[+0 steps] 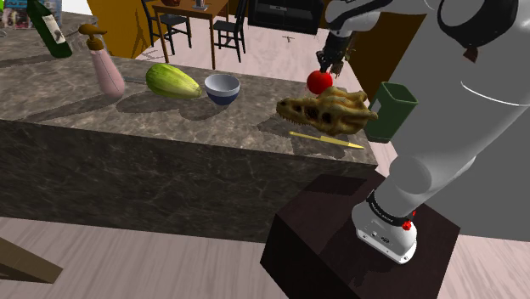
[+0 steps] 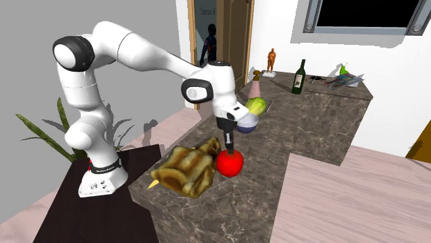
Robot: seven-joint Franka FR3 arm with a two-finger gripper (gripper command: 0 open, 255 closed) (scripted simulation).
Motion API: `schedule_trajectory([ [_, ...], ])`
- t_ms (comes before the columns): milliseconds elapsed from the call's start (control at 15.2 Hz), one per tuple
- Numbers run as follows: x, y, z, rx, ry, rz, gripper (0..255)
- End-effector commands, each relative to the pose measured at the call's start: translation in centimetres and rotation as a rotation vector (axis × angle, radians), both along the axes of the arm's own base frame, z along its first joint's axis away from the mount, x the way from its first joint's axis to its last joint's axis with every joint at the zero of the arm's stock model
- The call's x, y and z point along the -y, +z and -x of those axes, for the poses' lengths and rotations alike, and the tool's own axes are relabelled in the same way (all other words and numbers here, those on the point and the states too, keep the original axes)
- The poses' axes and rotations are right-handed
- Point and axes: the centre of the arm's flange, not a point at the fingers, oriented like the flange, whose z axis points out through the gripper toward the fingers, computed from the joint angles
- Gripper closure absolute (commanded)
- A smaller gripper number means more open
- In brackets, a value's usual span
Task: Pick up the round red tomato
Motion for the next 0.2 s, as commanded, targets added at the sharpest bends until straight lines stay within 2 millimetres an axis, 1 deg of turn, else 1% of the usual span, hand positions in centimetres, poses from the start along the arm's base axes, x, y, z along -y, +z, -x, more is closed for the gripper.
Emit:
schedule_trajectory([
  [0,-0.02,1.09,0.01,0.0,0.0,0.0,255],
  [132,-0.02,1.17,0.01,0.0,0.0,0.0,255],
])
